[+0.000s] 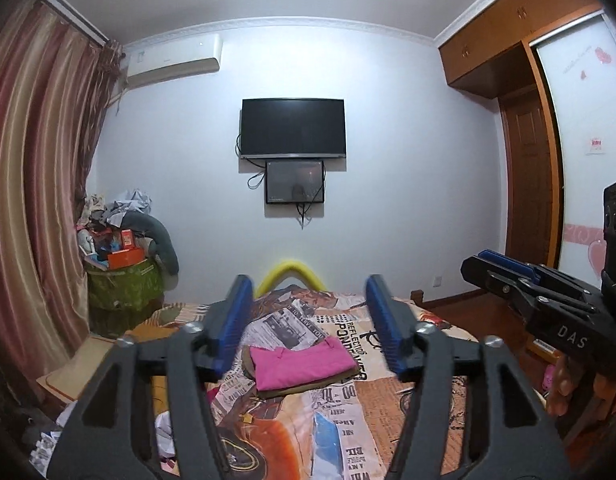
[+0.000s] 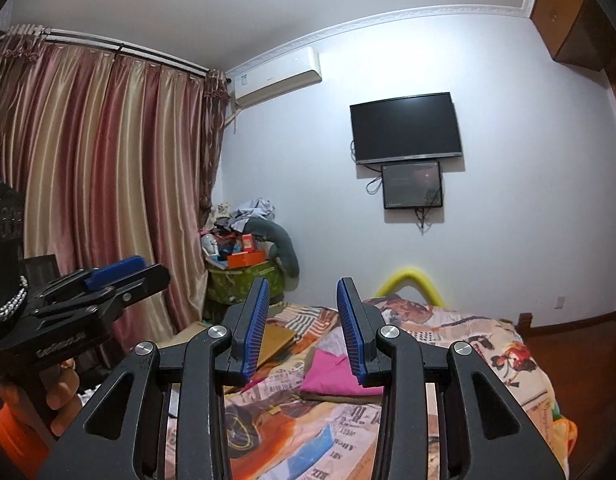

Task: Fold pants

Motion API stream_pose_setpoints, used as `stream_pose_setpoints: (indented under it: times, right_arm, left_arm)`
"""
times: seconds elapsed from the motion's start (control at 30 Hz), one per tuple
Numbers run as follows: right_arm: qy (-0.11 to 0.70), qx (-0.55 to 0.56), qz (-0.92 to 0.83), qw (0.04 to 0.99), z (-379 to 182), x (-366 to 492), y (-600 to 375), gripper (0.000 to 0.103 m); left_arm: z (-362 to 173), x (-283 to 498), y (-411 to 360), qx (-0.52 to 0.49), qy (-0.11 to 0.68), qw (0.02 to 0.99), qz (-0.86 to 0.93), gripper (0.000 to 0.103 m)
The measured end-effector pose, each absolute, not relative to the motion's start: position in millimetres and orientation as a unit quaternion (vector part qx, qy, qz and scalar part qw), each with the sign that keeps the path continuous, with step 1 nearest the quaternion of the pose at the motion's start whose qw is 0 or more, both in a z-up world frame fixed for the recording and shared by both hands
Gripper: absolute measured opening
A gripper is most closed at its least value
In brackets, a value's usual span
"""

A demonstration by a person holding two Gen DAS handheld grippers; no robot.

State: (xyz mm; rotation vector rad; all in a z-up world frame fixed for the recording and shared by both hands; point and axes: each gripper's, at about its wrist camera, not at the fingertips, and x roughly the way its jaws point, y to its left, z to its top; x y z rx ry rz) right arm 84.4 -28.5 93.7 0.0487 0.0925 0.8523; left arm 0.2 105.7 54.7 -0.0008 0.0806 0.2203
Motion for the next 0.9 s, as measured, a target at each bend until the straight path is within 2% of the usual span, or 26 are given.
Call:
stream_pose_setpoints:
  times: [0.07,0.1,0.13,0.2,0.27,0.37,0.43,0.57,0.63,0.67,0.9]
  right_arm:
    - [0.048,0.027,0.412,0.910,92.0,79.1,-31.6,0.032]
    - [0.051,0.027,0.411,0.910,92.1,77.4,-32.6,0.037]
    - [0.053,0.027,0.405,0.913,91.3,78.4,-32.2,0.048]
    - [0.046,0.026,0.393,0.918,89.8,73.2,-36.3,0.062]
    - [0.036,0.027,0.385,0.922,90.4,71.5,-37.3,0.067]
    - [0.035,0.022,0.378,0.925,91.6,68.5,-38.3,0.077]
    - [0.032,0.015,0.373,0.927,90.4,65.7,-38.1,0.085]
    - [0.035,0.010,0.372,0.927,88.1,63.2,-38.2,0.090]
    - [0.035,0.013,0.369,0.929,86.6,63.7,-40.5,0.101]
    - [0.033,0.017,0.367,0.930,86.7,63.9,-41.9,0.103]
    - [0.036,0.030,0.357,0.933,84.4,62.8,-49.7,0.103]
  left_arm:
    - [52.8,-3.8,105.7,-0.003,0.041,0.993,0.112,0.065]
    - [52.4,-5.0,105.0,-0.003,0.042,0.993,0.115,0.068]
    - [51.8,-6.2,104.8,-0.003,0.042,0.992,0.115,0.075]
    - [50.7,-9.1,103.9,-0.004,0.038,0.993,0.113,0.085]
    - [49.5,-14.0,103.5,-0.006,0.035,0.993,0.111,0.094]
    - [47.7,-18.4,103.7,-0.011,0.034,0.994,0.106,0.100]
    - [45.8,-20.0,103.2,-0.010,0.034,0.994,0.105,0.100]
    - [43.5,-20.5,99.4,-0.009,0.035,0.994,0.103,0.103]
    - [42.7,-20.5,99.4,-0.011,0.037,0.994,0.101,0.103]
    - [42.1,-20.0,99.2,-0.012,0.038,0.994,0.101,0.103]
    - [38.4,-16.3,99.8,-0.011,0.046,0.994,0.103,0.103]
